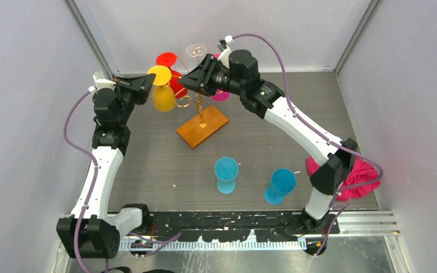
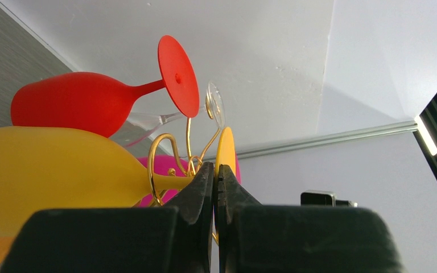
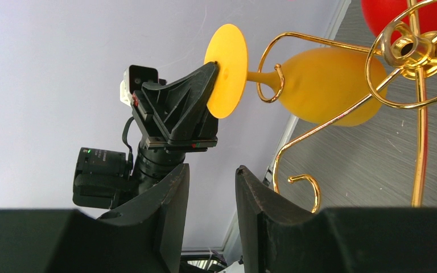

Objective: Place the wine glass upside down on the wine glass rack
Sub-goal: Turn the wine glass upside down at the wine rack.

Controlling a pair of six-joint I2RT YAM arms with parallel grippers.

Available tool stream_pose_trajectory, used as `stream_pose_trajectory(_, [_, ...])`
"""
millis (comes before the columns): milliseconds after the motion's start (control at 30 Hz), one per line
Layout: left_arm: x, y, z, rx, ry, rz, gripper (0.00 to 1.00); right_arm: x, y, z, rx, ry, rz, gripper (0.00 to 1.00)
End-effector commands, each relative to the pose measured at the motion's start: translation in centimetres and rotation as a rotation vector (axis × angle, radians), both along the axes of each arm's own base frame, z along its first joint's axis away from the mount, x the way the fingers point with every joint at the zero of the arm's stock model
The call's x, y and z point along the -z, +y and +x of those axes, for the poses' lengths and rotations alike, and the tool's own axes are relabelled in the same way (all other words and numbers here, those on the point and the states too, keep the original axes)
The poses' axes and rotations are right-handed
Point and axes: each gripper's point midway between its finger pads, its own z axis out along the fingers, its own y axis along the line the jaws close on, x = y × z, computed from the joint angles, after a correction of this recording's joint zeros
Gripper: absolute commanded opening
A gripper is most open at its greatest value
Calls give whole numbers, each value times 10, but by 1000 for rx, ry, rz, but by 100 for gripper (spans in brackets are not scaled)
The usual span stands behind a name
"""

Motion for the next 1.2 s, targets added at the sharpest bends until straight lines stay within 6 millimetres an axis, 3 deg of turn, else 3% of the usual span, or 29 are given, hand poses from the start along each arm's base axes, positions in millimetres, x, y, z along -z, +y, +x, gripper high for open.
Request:
stream_pose_trajectory(0, [-12, -1, -9, 12, -46, 2, 1, -38, -14, -9, 17, -93, 54, 41])
stream_pose_trajectory(433, [4, -8, -17, 56, -2, 6, 4, -37, -15, -7, 21, -96, 52, 41])
stream_pose_trajectory(733, [18, -5, -25, 41, 37, 22, 40, -37, -16, -6, 24, -97, 50, 41])
stream_pose_trajectory(1167, [33, -5, -36, 43, 63, 27, 43, -39, -21, -3, 49, -119, 35, 41])
